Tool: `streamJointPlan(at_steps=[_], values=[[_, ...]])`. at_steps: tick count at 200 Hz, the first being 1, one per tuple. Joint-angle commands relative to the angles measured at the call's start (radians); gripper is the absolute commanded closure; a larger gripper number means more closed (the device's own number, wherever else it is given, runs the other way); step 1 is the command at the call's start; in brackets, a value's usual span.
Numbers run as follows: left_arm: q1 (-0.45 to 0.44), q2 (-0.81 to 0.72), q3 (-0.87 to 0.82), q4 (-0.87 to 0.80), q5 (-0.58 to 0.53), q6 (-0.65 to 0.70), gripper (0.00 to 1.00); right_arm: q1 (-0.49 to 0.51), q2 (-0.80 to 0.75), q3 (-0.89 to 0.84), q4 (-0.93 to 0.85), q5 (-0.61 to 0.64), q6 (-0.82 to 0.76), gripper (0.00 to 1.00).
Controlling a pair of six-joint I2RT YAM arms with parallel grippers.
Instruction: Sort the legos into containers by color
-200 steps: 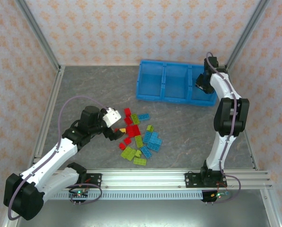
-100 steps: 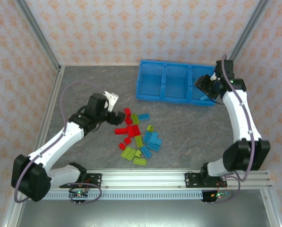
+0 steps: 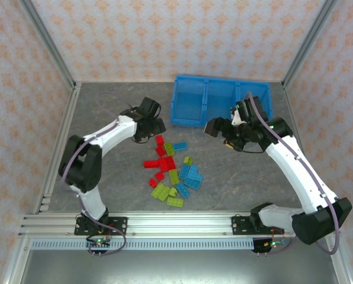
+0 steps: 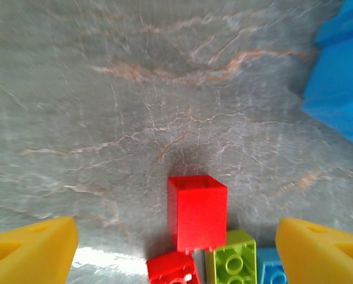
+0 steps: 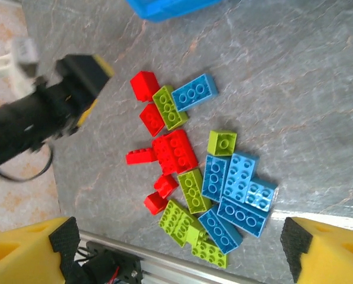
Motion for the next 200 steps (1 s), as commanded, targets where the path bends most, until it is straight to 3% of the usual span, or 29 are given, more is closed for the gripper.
streamJointPlan(at_steps=[1, 62, 88, 134, 200], values=[[-0.025, 0.058, 0.054, -0.041, 0.009, -0.101, 0.17, 0.014, -0.048, -0.031, -0.017, 0.047, 0.049, 0.08], [-0.036, 0.175, 0.113, -0.060, 0.024, -0.070, 0.40, 0.023, -0.089, -0.093, 0.001, 0.082, 0.083, 0.08], [-0.036, 0.185, 0.101, -0.063, 0.018, -0.060, 0.55, 0.027, -0.091, -0.092, 0.002, 0.087, 0.091, 0.08], [-0.037, 0.156, 0.109, -0.071, 0.009, -0.043, 0.70, 0.029, -0.090, -0.070, 0.006, 0.099, 0.100, 0.08], [-0.108, -0.067, 0.315, -0.063, 0.016, 0.070, 0.74, 0.032, -0.127, -0.067, 0.049, 0.124, 0.120, 0.08]])
